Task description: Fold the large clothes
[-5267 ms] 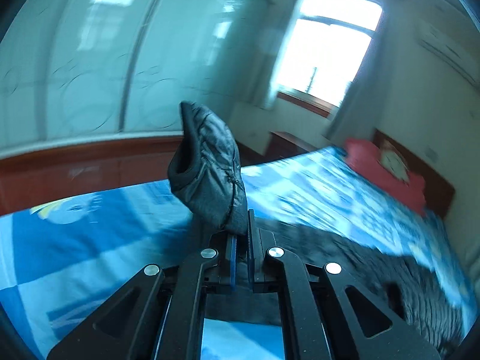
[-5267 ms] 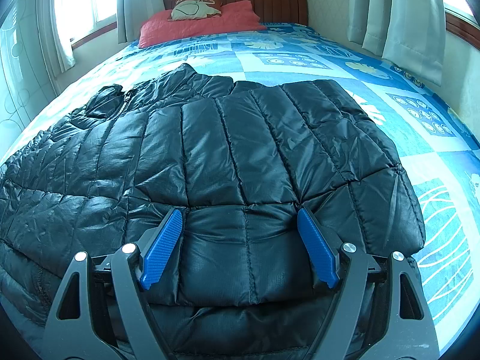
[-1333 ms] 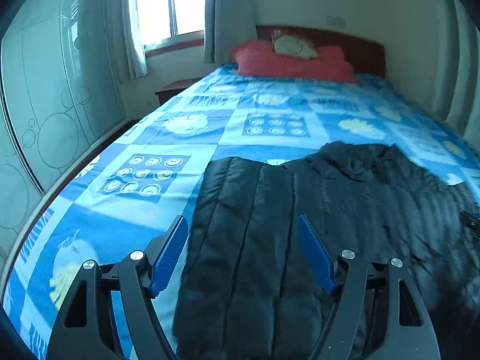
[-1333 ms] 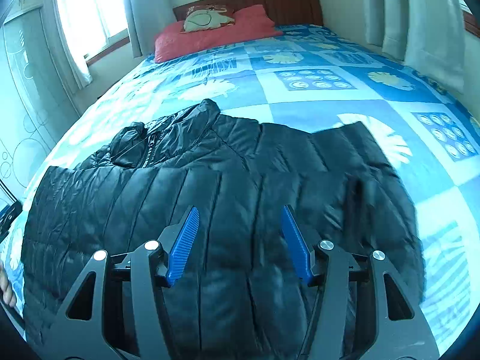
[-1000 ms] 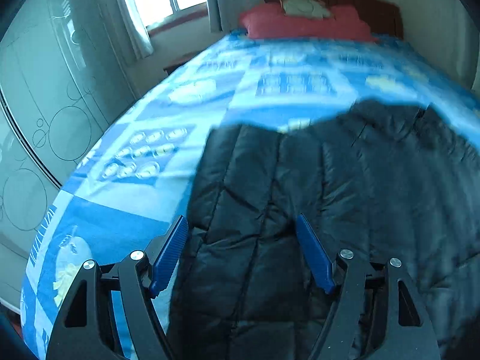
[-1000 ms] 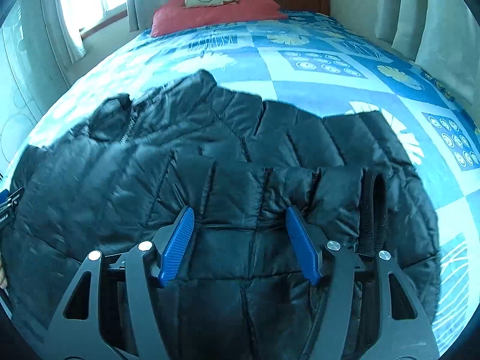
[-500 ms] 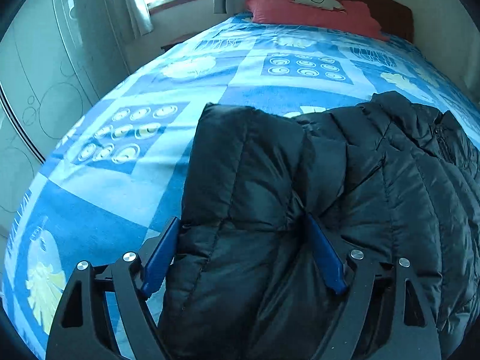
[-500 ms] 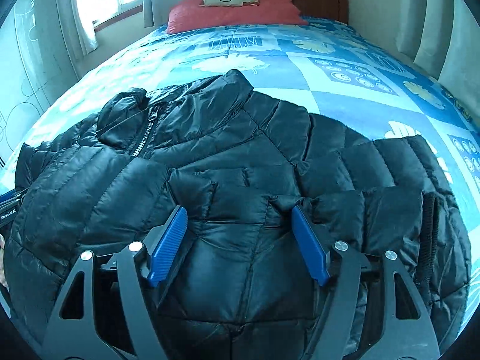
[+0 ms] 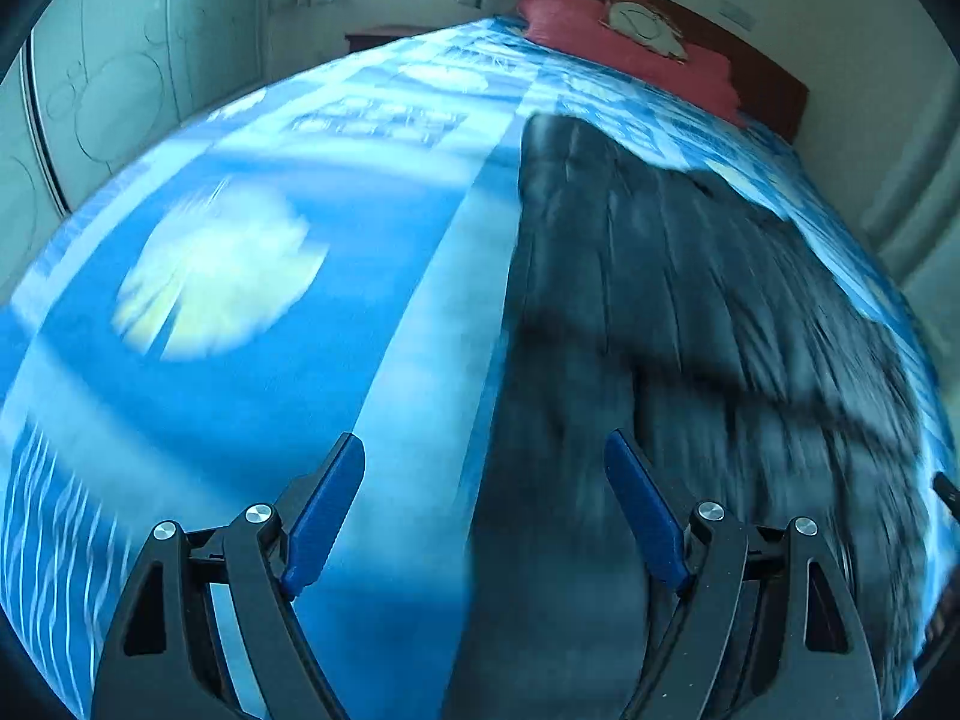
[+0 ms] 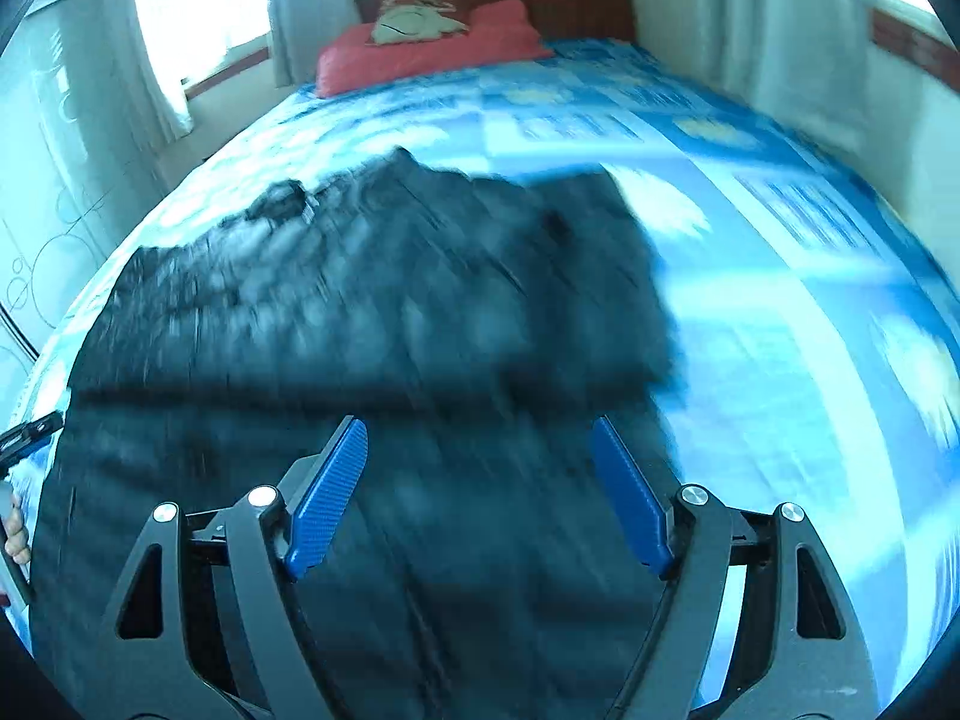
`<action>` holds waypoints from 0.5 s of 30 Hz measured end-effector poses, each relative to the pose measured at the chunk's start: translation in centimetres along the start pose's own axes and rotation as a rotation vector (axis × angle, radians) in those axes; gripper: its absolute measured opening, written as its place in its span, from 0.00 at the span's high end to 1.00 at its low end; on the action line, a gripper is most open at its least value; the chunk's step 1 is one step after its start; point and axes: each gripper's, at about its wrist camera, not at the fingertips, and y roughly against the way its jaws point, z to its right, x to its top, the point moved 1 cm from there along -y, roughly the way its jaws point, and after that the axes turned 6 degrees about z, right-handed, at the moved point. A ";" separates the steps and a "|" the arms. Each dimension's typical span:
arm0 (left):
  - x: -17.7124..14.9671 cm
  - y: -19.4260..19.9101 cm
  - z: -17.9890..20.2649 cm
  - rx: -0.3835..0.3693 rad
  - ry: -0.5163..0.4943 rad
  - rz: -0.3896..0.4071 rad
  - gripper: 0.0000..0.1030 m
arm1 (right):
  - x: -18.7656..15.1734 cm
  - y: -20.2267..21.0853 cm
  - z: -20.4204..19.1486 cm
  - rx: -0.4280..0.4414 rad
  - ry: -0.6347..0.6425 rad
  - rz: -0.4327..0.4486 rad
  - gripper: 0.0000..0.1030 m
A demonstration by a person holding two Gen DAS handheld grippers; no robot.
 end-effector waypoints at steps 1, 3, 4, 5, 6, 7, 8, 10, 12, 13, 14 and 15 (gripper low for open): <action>-1.6 1.5 -0.6 -0.019 -0.002 -0.012 0.21 | -1.1 0.9 0.7 -0.007 -0.012 -0.006 0.25; -4.2 3.7 -1.4 -0.043 0.001 -0.031 0.21 | -3.9 3.2 2.4 -0.019 -0.042 -0.032 0.25; -5.8 4.9 -1.9 -0.062 0.005 -0.045 0.21 | -5.7 4.4 3.2 -0.031 -0.062 -0.049 0.25; -7.3 6.1 -2.4 -0.082 0.014 -0.060 0.21 | -6.5 4.9 3.7 -0.037 -0.073 -0.058 0.25; -8.3 6.7 -2.6 -0.096 0.021 -0.071 0.21 | -8.1 5.7 4.2 -0.042 -0.094 -0.075 0.25; -9.9 7.7 -3.1 -0.115 0.037 -0.089 0.21 | -9.7 6.5 4.7 -0.040 -0.113 -0.093 0.25; -11.2 8.5 -3.5 -0.125 0.049 -0.099 0.21 | -10.9 7.0 5.1 -0.040 -0.128 -0.106 0.25; -13.2 10.2 -3.9 -0.137 0.050 -0.075 0.21 | -13.8 8.1 6.0 -0.034 -0.180 -0.144 0.25; -14.6 11.6 -4.0 -0.151 0.044 -0.072 0.21 | -15.9 9.3 6.5 -0.004 -0.219 -0.141 0.25; -15.5 12.3 -4.0 -0.177 0.062 -0.071 0.21 | -16.6 10.2 6.5 0.001 -0.218 -0.119 0.25; -16.2 12.8 -4.0 -0.210 0.083 -0.076 0.21 | -17.1 10.9 6.3 -0.002 -0.211 -0.113 0.25; -16.9 13.2 -3.9 -0.232 0.101 -0.085 0.21 | -17.5 11.5 6.1 0.001 -0.210 -0.108 0.25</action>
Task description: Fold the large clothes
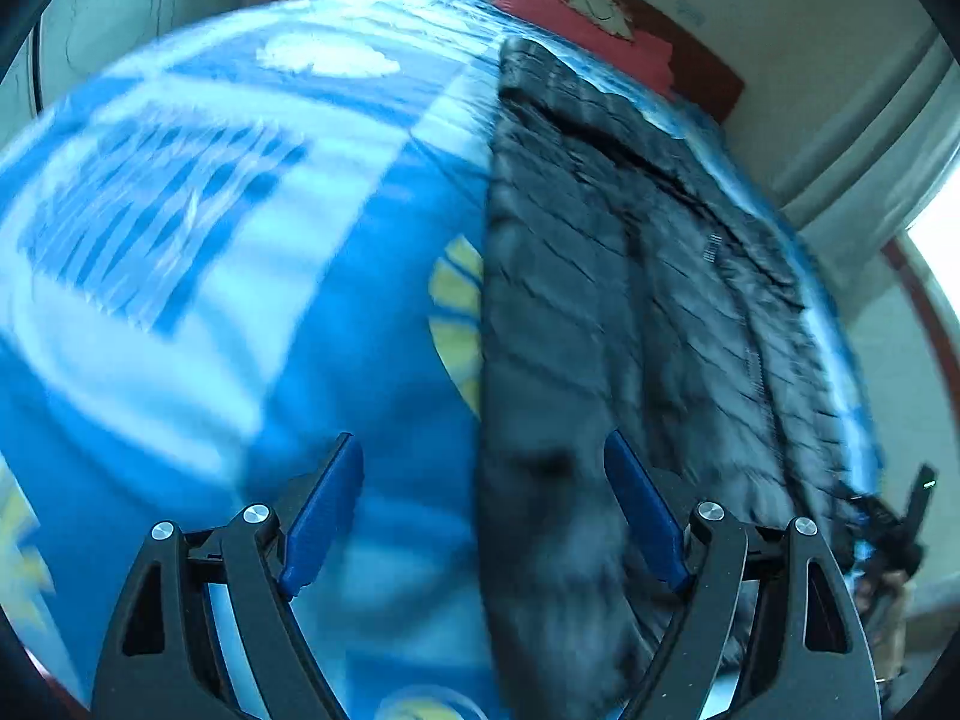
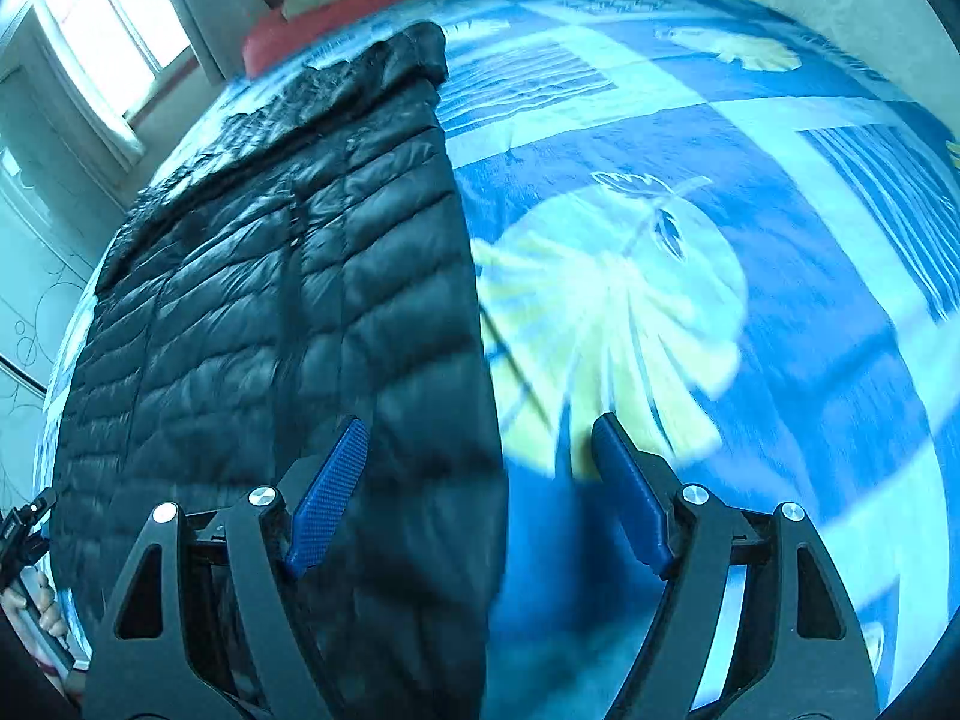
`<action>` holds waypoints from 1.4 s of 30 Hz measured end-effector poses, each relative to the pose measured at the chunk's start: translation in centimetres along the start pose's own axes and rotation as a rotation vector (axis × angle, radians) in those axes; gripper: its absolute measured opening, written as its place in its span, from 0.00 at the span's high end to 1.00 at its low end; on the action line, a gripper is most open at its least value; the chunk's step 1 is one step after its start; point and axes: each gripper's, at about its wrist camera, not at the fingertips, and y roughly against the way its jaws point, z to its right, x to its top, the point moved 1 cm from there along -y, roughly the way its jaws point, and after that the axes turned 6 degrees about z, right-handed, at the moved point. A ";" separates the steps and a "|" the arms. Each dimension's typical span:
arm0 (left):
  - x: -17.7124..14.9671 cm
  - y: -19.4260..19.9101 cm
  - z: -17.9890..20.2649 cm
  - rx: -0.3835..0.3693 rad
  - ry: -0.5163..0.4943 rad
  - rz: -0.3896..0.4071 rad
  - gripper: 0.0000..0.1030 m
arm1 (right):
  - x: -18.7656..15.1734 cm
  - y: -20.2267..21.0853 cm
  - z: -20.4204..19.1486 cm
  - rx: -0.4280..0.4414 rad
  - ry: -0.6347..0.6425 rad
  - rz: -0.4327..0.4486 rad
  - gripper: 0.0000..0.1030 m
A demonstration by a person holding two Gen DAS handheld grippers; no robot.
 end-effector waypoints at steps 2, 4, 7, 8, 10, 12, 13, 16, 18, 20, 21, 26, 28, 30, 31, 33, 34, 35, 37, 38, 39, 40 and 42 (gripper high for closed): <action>-0.8 0.5 0.0 -0.010 0.002 0.009 0.21 | -0.9 0.8 -0.2 0.044 -0.021 0.005 0.25; -1.5 0.8 0.1 -0.026 0.019 0.009 0.21 | -1.9 1.3 -0.4 0.064 -0.025 0.009 0.27; -2.3 1.5 0.0 -0.048 0.048 0.023 0.21 | -3.0 2.0 -1.0 0.065 0.013 0.005 0.32; -2.5 1.6 0.1 -0.054 0.053 0.025 0.21 | -3.3 2.2 -1.2 0.074 0.015 0.003 0.35; -2.7 1.7 0.0 -0.071 0.071 0.024 0.21 | -3.9 2.7 -1.7 0.083 0.021 0.015 0.37; -3.0 1.7 0.1 -0.080 0.086 0.021 0.22 | -4.5 3.2 -1.6 0.091 0.008 0.023 0.45; -3.2 1.8 0.1 -0.087 0.091 0.019 0.22 | -4.7 3.3 -1.4 0.108 -0.009 0.022 0.47; -3.7 1.9 0.3 -0.101 0.104 0.025 0.23 | -4.9 3.3 -1.2 0.136 -0.040 0.027 0.55; -3.9 2.0 0.3 -0.117 0.128 0.025 0.28 | -5.0 3.4 -1.2 0.140 -0.042 0.031 0.58; -4.1 2.0 0.3 -0.122 0.159 0.033 0.35 | -5.1 3.6 -1.2 0.159 -0.048 0.040 0.64; -4.0 1.9 0.3 -0.118 0.160 0.037 0.40 | -5.1 3.6 -1.2 0.165 -0.052 0.043 0.68; -4.0 1.7 0.2 -0.080 0.159 0.036 0.65 | -5.4 3.8 -0.7 0.194 -0.092 0.060 0.82; -4.0 1.8 0.0 -0.082 0.174 0.038 0.70 | -5.4 3.9 -0.5 0.211 -0.108 0.062 0.84; -4.0 2.1 0.1 -0.097 0.175 0.044 0.82 | -5.4 4.2 -0.5 0.218 -0.115 0.066 0.86; -3.9 2.4 0.2 -0.100 0.173 0.053 0.83 | -5.4 4.5 -0.6 0.220 -0.116 0.071 0.87; -3.8 3.3 0.6 -0.096 0.154 0.077 0.85 | -5.3 5.2 -0.5 0.236 -0.126 0.079 0.88; -3.8 3.7 0.8 -0.098 0.150 0.089 0.85 | -5.3 5.6 -0.5 0.242 -0.131 0.084 0.88; -3.7 4.0 0.9 -0.102 0.148 0.095 0.86 | -5.3 6.2 -0.4 0.251 -0.138 0.089 0.88; -3.5 5.2 1.1 -0.119 0.149 0.104 0.86 | -5.3 7.4 -0.2 0.268 -0.151 0.096 0.88; -3.5 5.9 1.3 -0.129 0.147 0.109 0.86 | -5.4 8.1 -0.1 0.278 -0.157 0.101 0.88; -3.4 6.4 1.4 -0.134 0.144 0.112 0.86 | -5.4 8.7 -0.1 0.285 -0.161 0.103 0.88; -3.4 7.3 1.6 -0.140 0.137 0.118 0.86 | -5.5 9.5 0.0 0.296 -0.168 0.105 0.88; -3.4 8.5 1.9 -0.151 0.131 0.126 0.86 | -5.8 10.8 -0.1 0.305 -0.170 0.107 0.88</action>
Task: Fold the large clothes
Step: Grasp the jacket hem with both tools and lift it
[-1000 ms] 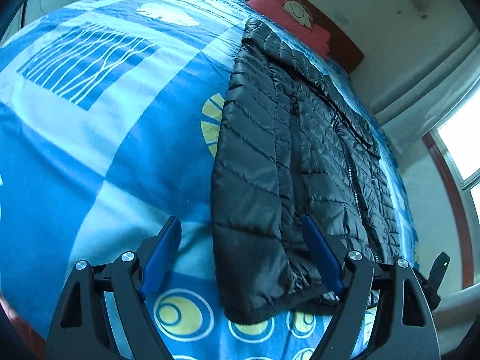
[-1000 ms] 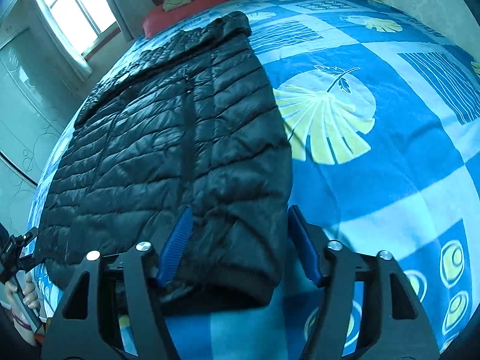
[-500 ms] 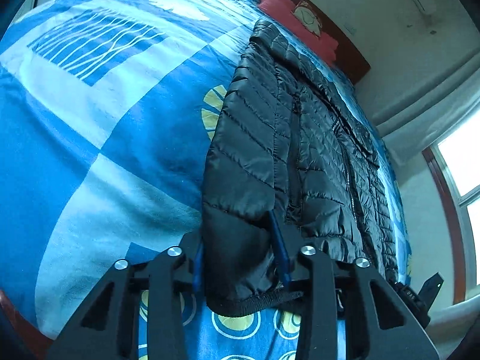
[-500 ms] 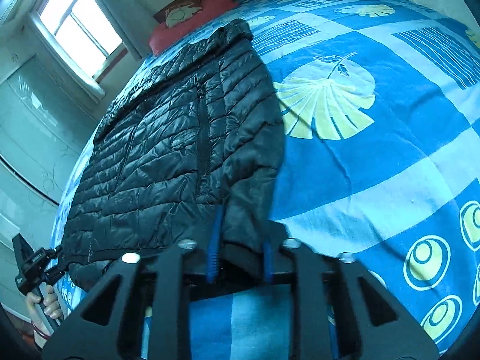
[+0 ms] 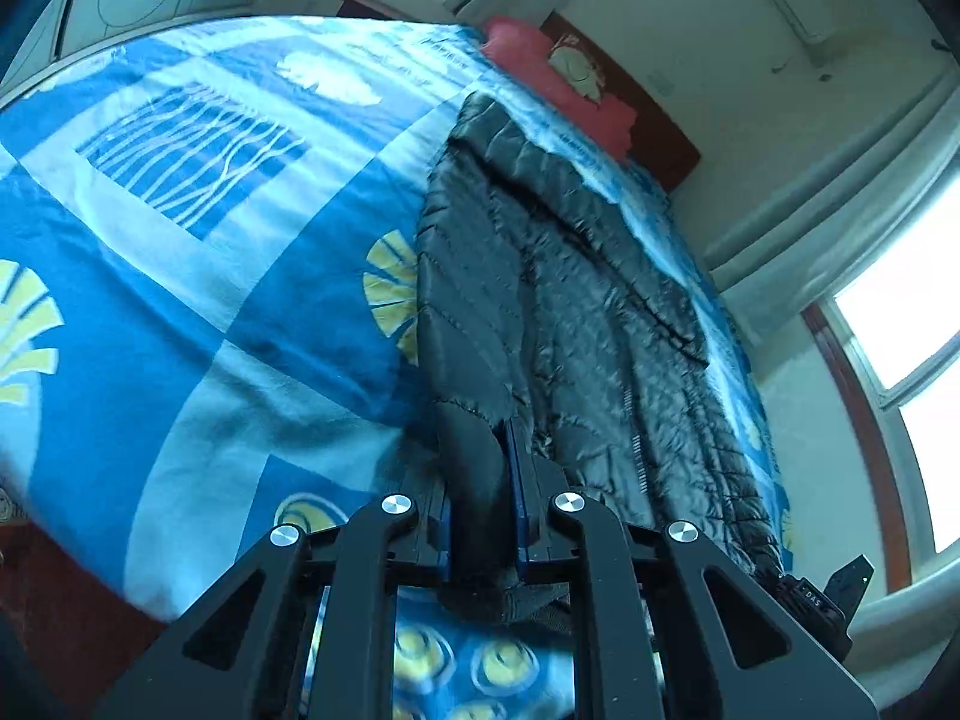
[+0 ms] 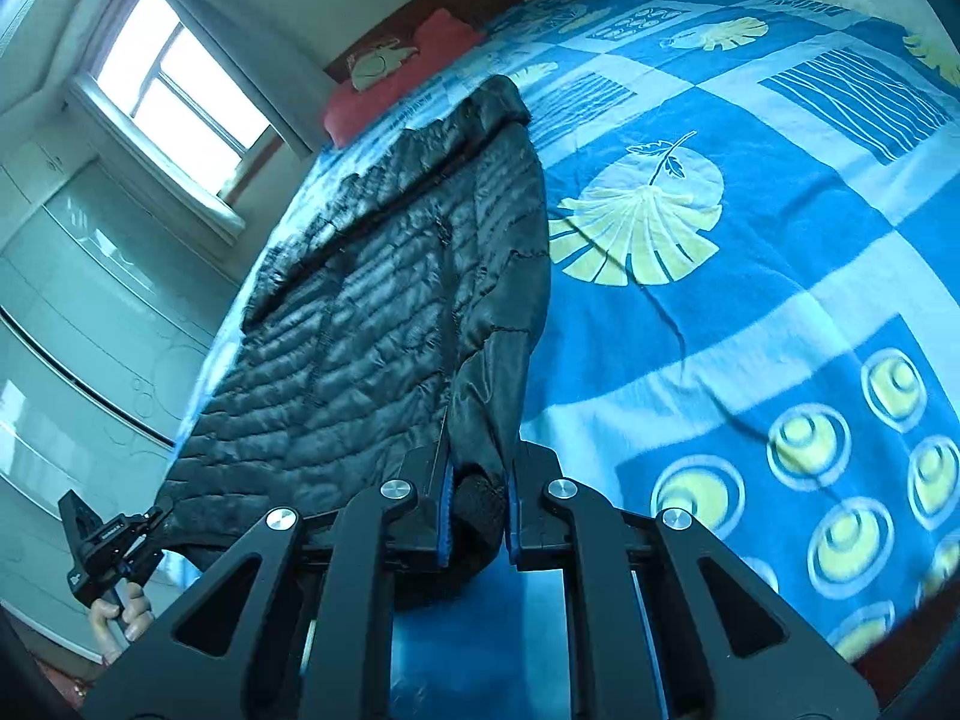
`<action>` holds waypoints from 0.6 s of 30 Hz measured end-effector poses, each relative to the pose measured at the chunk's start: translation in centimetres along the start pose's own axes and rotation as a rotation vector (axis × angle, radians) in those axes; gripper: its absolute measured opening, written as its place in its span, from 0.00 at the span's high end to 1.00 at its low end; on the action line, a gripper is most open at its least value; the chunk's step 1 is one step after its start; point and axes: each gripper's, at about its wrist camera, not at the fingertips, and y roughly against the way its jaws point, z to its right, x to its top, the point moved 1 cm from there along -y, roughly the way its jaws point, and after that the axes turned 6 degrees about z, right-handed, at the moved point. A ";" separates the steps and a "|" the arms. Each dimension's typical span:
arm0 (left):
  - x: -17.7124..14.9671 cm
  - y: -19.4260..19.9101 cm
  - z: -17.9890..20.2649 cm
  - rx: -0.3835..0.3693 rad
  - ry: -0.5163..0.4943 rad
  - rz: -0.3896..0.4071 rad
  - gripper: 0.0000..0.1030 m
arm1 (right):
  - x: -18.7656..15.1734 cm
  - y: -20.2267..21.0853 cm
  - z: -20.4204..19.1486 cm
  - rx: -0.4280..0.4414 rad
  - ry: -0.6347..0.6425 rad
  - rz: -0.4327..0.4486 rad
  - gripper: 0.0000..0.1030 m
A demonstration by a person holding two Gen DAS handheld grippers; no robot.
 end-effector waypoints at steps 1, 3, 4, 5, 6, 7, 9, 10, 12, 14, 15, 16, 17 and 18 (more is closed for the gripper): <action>0.0 0.8 0.3 -0.008 -0.003 0.003 0.86 | 0.0 0.5 -0.2 0.001 0.001 0.001 0.88; -0.1 1.9 0.6 -0.017 -0.006 0.005 0.86 | -0.5 1.8 -0.5 0.008 -0.005 0.002 0.88; -0.2 2.4 0.7 -0.022 -0.007 0.004 0.86 | -0.8 2.5 -0.6 0.009 -0.008 0.000 0.88; -0.3 2.9 0.8 -0.021 -0.008 0.002 0.86 | -1.0 3.2 -0.7 0.011 -0.013 -0.002 0.88; -0.4 3.5 0.9 -0.020 -0.008 -0.003 0.86 | -1.3 3.6 -0.7 0.014 -0.018 -0.004 0.88; -0.7 3.8 1.1 -0.019 -0.010 -0.006 0.86 | -1.5 4.3 -0.7 0.017 -0.029 -0.005 0.88; -0.7 4.4 1.2 -0.016 -0.014 -0.015 0.86 | -1.8 5.4 -0.6 0.025 -0.048 -0.006 0.88; -1.0 5.0 1.2 -0.018 -0.012 -0.017 0.86 | -2.0 5.9 -0.6 0.027 -0.054 -0.006 0.88; -1.6 5.8 1.1 -0.021 -0.009 -0.021 0.86 | -2.3 7.0 -0.7 0.028 -0.056 -0.004 0.88; -2.3 6.9 1.0 -0.027 0.005 -0.030 0.87 | -2.4 7.8 -0.8 0.038 -0.055 -0.003 0.88; -2.5 7.2 1.0 -0.031 0.012 -0.033 0.87 | -2.3 8.2 -0.9 0.052 -0.056 0.002 0.88; -2.7 7.8 1.1 -0.039 0.017 -0.034 0.87 | -2.2 8.7 -1.1 0.071 -0.061 0.010 0.88; -2.9 8.3 1.4 -0.041 0.016 -0.030 0.87 | -1.9 9.0 -1.1 0.099 -0.075 0.020 0.88; -2.9 8.7 1.6 -0.042 0.011 -0.025 0.87 | -2.0 9.2 -1.0 0.121 -0.088 0.027 0.88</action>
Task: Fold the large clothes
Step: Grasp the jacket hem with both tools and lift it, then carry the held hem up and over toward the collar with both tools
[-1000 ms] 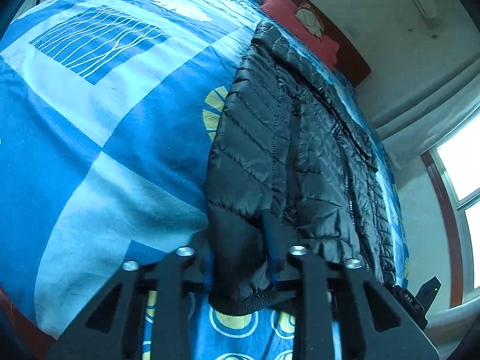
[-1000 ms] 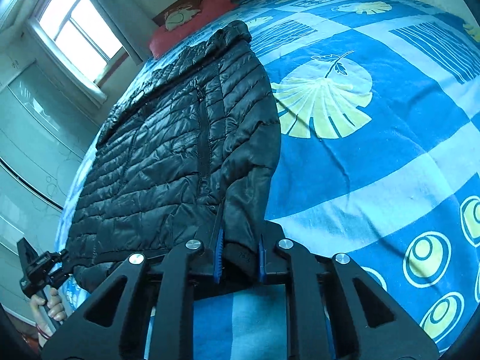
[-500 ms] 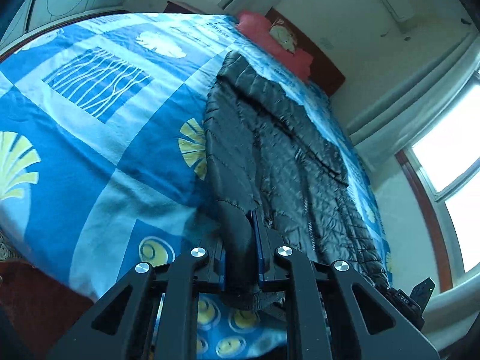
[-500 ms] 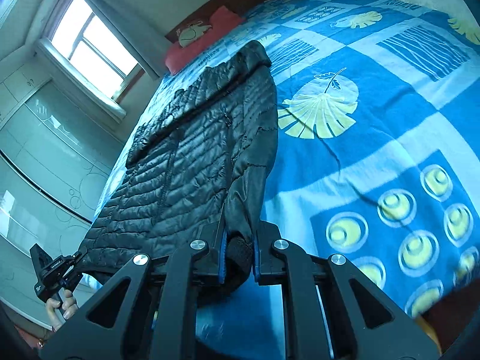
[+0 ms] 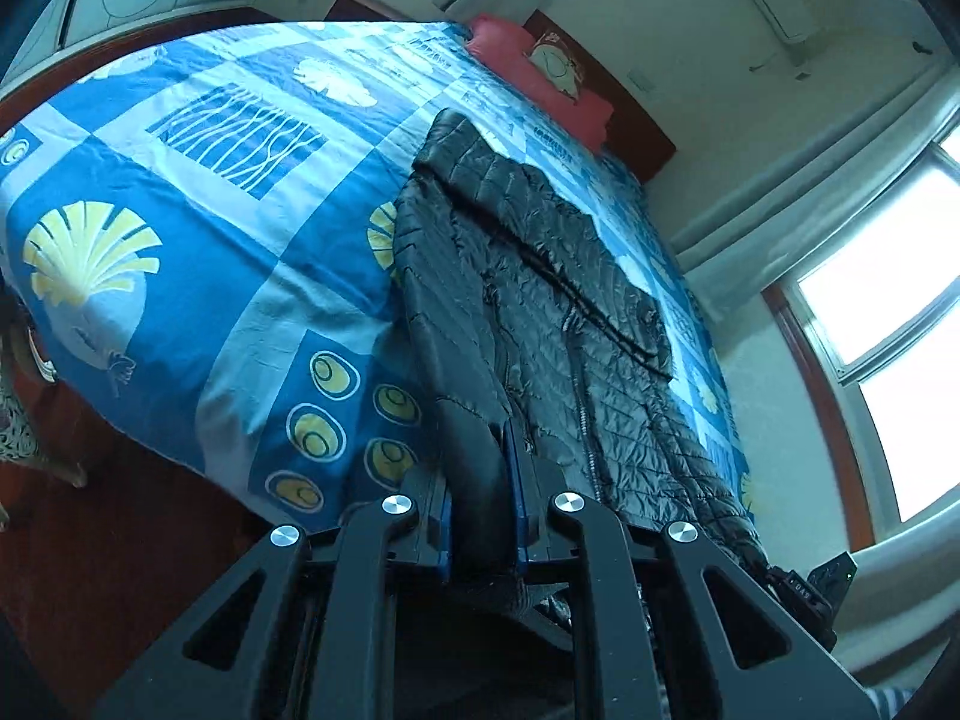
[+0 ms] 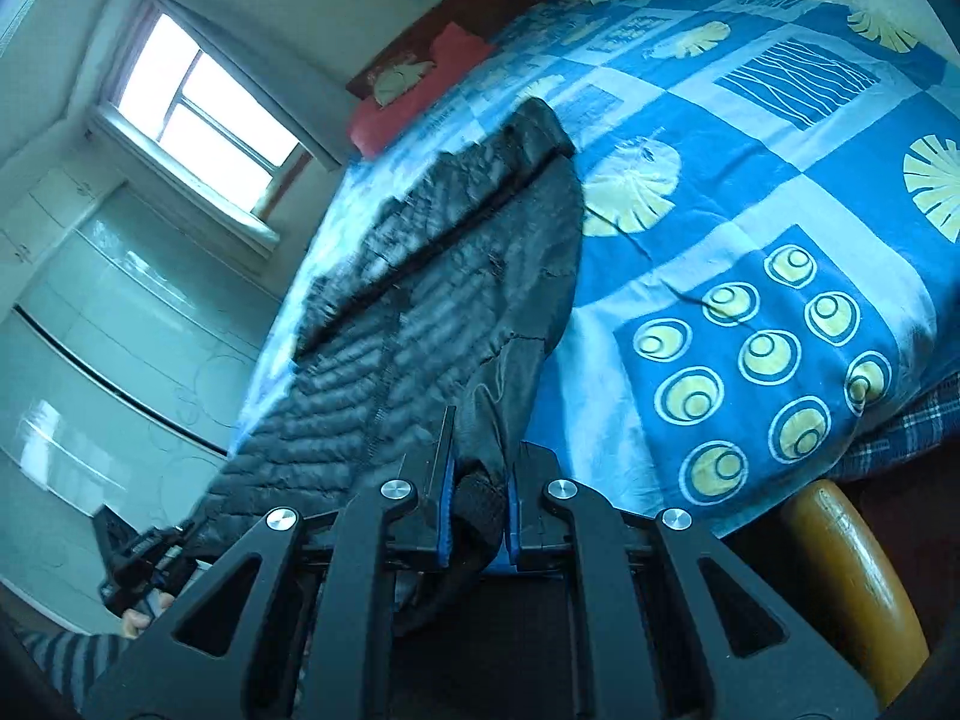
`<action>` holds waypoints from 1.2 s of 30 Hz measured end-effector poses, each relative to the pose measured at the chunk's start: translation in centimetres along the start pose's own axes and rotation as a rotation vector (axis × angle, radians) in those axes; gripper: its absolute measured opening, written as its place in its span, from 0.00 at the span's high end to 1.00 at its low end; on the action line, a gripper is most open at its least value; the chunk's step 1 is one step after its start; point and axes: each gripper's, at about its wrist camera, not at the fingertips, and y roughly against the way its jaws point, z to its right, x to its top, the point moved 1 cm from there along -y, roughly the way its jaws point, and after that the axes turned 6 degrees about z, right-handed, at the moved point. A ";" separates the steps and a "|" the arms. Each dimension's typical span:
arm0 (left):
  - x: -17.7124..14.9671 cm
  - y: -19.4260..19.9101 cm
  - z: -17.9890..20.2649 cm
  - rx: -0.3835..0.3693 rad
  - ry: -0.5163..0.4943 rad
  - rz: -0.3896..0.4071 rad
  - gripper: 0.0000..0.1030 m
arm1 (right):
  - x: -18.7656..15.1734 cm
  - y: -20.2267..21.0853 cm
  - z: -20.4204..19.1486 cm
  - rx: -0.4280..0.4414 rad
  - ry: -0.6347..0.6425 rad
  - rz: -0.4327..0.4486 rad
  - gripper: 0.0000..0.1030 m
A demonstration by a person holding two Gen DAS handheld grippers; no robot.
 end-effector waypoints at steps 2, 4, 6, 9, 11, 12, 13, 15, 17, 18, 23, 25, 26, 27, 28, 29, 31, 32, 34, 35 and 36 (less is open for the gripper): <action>0.3 0.6 0.7 -0.004 -0.023 0.014 0.87 | 0.7 0.4 -0.2 0.055 -0.029 0.022 0.88; 1.1 0.9 1.2 -0.019 -0.039 0.028 0.87 | 1.4 0.3 -0.6 0.092 -0.039 0.040 0.88; 2.3 0.8 1.9 -0.048 -0.045 0.048 0.87 | 2.1 0.0 -1.0 0.119 -0.039 0.058 0.88; 4.0 0.6 2.4 -0.085 -0.048 0.066 0.87 | 3.4 -0.7 -1.7 0.156 -0.036 0.086 0.88; 5.5 0.1 3.1 -0.115 -0.067 0.078 0.87 | 4.7 -1.6 -2.5 0.190 -0.026 0.101 0.88; 6.1 -0.2 3.5 -0.119 -0.084 0.083 0.87 | 5.2 -2.0 -2.8 0.197 -0.017 0.106 0.88; 7.0 -0.8 4.1 -0.129 -0.106 0.089 0.87 | 5.9 -2.6 -3.2 0.209 -0.005 0.113 0.88; 8.8 -2.1 5.0 -0.153 -0.134 0.097 0.87 | 7.6 -4.0 -4.0 0.230 0.025 0.126 0.88; 10.1 -3.1 5.7 -0.163 -0.157 0.108 0.87 | 9.6 -5.7 -4.9 0.246 0.042 0.130 0.88; 10.8 -3.6 5.9 -0.164 -0.169 0.115 0.87 | 10.4 -6.6 -5.2 0.253 0.044 0.132 0.88; 15.4 -8.3 6.5 -0.166 -0.181 0.159 0.87 | 15.7 -11.6 -5.9 0.287 0.030 0.130 0.88; 17.0 -10.4 6.3 -0.156 -0.163 0.155 0.87 | 17.9 -14.4 -5.6 0.278 0.002 0.127 0.88; 18.0 -11.7 6.1 -0.153 -0.151 0.152 0.87 | 18.6 -15.4 -5.5 0.275 -0.010 0.127 0.88; 18.6 -12.6 6.0 -0.149 -0.144 0.147 0.87 | 19.6 -17.0 -5.0 0.267 -0.032 0.121 0.88; 19.5 -14.1 5.8 -0.139 -0.132 0.140 0.87 | 20.4 -18.6 -4.5 0.255 -0.055 0.111 0.88; 20.4 -15.5 5.6 -0.133 -0.119 0.128 0.87 | 20.9 -19.3 -4.3 0.248 -0.065 0.107 0.88; 21.7 -18.0 5.2 -0.115 -0.104 0.113 0.87 | 22.2 -22.1 -3.8 0.227 -0.085 0.088 0.88; 22.3 -19.2 5.1 -0.106 -0.097 0.103 0.87 | 23.0 -23.6 -3.6 0.207 -0.085 0.082 0.88; 23.4 -21.7 4.9 -0.084 -0.088 0.091 0.87 | 24.1 -26.0 -3.3 0.180 -0.099 0.070 0.88; 23.8 -22.6 4.9 -0.073 -0.084 0.086 0.87 | 24.6 -27.1 -3.1 0.169 -0.108 0.063 0.88; 24.2 -23.5 4.9 -0.064 -0.078 0.084 0.87 | 25.1 -28.0 -2.9 0.161 -0.110 0.057 0.88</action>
